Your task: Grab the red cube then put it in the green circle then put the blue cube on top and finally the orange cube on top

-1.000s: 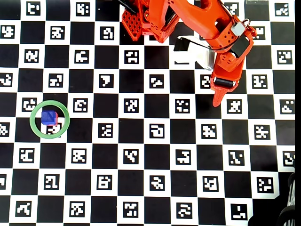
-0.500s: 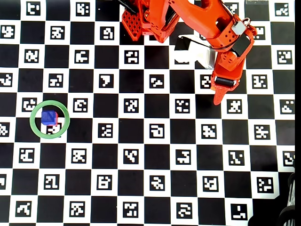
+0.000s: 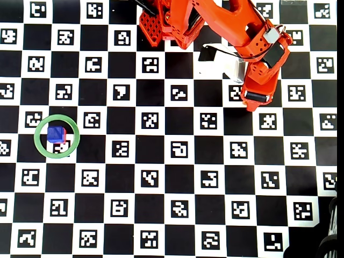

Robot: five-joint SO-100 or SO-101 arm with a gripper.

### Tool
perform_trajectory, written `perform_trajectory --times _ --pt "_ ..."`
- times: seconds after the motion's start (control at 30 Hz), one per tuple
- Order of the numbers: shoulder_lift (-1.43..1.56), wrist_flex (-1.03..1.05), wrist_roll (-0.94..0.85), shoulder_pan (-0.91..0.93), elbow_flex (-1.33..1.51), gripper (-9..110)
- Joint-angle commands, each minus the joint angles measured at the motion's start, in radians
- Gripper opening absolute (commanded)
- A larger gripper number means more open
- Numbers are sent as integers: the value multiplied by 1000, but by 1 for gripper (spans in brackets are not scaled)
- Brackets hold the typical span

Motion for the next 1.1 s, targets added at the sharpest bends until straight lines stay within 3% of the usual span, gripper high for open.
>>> perform_trajectory --times 0.0,0.37,0.57,1.07 --pt "15 -8 -8 9 -74 -4" --pt "28 5 -66 34 -84 -4" --pt "43 78 20 80 -100 -6" --pt "95 308 -181 186 -270 -6"
